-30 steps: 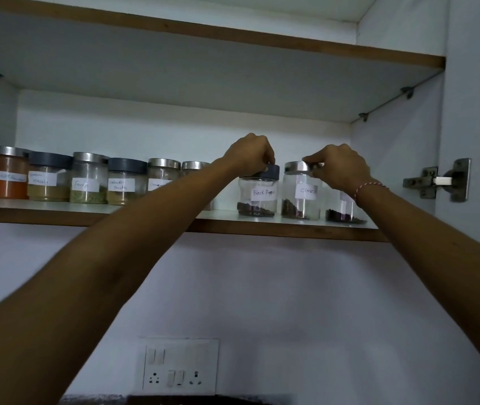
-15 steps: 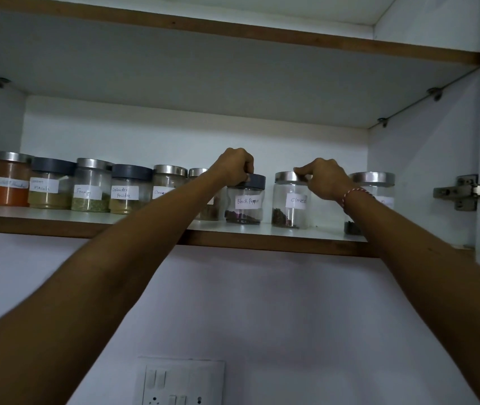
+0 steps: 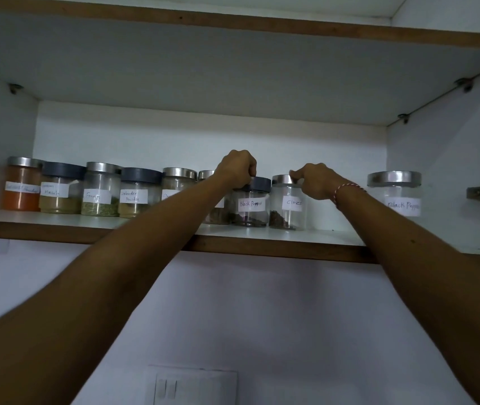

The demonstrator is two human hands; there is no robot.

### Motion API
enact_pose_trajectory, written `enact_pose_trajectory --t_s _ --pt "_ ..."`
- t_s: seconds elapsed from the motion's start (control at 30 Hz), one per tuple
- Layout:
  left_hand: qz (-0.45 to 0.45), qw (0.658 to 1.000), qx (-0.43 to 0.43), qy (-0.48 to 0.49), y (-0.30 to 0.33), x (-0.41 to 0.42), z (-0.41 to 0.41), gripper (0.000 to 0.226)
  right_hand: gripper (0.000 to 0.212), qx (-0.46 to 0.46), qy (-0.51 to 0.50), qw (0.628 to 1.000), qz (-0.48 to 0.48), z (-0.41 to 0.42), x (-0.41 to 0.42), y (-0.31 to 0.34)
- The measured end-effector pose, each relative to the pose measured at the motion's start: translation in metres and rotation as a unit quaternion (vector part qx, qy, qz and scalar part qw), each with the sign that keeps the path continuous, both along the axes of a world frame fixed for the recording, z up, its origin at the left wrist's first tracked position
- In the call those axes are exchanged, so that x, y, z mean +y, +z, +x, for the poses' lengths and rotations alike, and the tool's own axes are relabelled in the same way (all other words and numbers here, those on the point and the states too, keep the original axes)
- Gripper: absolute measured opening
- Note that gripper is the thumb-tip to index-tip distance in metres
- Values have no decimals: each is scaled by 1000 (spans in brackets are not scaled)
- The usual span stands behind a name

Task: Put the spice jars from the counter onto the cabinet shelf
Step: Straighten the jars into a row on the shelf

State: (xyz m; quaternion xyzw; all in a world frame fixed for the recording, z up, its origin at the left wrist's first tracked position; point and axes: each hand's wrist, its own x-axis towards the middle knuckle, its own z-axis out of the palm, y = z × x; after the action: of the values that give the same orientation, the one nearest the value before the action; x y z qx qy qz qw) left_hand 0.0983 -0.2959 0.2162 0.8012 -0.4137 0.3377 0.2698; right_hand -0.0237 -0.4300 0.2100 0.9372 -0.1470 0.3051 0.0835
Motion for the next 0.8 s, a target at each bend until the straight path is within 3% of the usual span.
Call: enact_pose_trajectory --t_s 0.27,0.4,0.5,0.6,0.7,0.8 --pt "-4 1000 -14 7 -8 2 1 16 61 58 -35 998 -10 6 8 -12" --pt "0 999 -37 8 -11 8 -3 31 68 48 8 999 11 -5 11 -19" --pt "-21 997 -70 3 -11 9 -15 37 65 -31 72 997 1 -23 14 -20" --pt "-25 993 -81 -79 -11 -7 -45 37 54 -162 98 982 -15 -53 4 -12" --pt "-9 979 -71 -192 -10 -34 -87 36 44 -273 58 960 -12 -92 -20 -4" --pt "17 967 -50 -248 -8 -60 -123 39 37 -308 -26 951 6 -127 -50 1"
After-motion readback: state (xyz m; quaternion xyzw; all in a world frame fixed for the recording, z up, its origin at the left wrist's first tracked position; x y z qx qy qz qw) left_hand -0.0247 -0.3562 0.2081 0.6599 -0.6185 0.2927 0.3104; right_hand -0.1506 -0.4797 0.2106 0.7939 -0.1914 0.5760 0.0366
